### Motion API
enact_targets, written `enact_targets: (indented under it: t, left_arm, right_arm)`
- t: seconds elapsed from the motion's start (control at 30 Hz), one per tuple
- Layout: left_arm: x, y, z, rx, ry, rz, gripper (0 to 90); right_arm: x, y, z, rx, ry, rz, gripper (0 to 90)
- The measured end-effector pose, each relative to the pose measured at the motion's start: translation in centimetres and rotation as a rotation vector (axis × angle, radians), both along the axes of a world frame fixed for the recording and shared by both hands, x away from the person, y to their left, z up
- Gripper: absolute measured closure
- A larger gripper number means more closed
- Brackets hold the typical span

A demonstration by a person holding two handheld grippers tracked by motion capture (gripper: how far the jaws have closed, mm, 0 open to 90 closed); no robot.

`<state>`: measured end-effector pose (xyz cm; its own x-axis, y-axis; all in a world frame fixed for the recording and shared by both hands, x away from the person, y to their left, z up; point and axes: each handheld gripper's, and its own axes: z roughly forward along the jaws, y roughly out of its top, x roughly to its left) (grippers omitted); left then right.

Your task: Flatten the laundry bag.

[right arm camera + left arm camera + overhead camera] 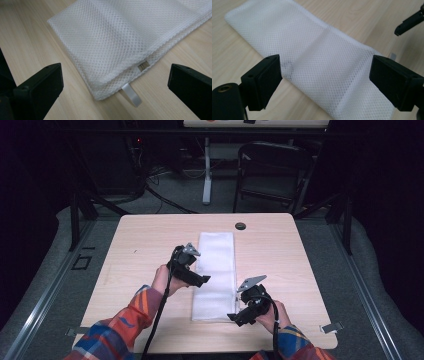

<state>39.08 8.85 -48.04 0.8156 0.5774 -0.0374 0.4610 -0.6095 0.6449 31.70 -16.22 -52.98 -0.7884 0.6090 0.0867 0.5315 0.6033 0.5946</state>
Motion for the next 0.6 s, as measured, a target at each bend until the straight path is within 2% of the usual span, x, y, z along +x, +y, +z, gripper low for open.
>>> enact_targets:
  t: [0.23,0.37,0.47,0.6]
  left_arm:
    - [-2.0,0.3,-0.7,-0.006,-0.003,-0.012,8.0]
    - [-2.7,0.0,-1.1,0.011,0.005,-0.022,6.6]
    - [-3.1,-0.3,-1.7,0.028,0.033,-0.033,5.0]
    - [-4.0,-1.3,-2.3,0.049,0.044,-0.072,4.0]
  right_arm:
    - [0.2,-0.5,0.2,-0.012,-0.007,-0.033,0.0]
    - [0.3,-0.7,0.3,-0.010,0.000,-0.051,0.0]
    - [0.5,-1.0,0.2,-0.007,0.016,-0.054,0.0]
    - [0.8,-1.1,0.0,-0.005,0.035,-0.065,0.0]
